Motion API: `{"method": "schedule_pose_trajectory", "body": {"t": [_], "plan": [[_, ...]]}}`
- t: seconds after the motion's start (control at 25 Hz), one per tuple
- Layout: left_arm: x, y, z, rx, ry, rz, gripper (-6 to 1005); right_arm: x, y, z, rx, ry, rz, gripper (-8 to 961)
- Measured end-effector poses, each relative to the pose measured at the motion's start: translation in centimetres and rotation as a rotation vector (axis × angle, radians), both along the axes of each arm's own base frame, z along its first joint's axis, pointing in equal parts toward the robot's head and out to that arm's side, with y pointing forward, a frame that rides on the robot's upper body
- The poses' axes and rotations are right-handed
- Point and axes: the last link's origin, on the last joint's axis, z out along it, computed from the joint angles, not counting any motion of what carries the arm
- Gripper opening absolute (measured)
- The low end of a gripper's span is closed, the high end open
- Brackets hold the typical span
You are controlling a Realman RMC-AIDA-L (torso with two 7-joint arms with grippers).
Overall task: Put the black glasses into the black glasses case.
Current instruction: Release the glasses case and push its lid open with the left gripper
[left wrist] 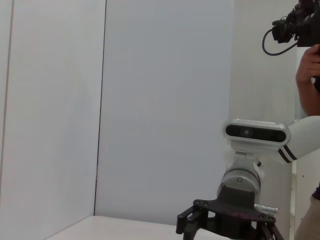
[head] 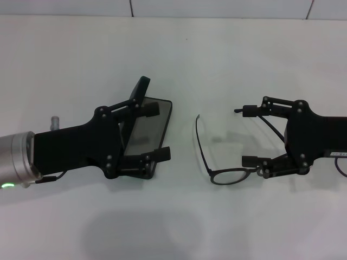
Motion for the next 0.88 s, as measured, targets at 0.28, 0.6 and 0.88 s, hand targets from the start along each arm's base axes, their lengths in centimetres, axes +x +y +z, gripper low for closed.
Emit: {"method": "schedule_pose_trajectory", "body": {"t": [0.28,0.6,0.88], "plan": [[-0.1,-0.1,0.0,0.001,-0.002,0.005,871,0.3,-0.1,0.0,0.003,0.0,-0.011,872],[0.1,-0.1,-0.2,0.003,-0.031,0.034,869,0.2,-0.2,-0.2,0.005,0.002,-0.015,872],[-0.1,1.2,0.2,-0.015,-0.045,0.166,868,0.5,-0.4,-0.1,0.006,0.002,-0.024,873]]}}
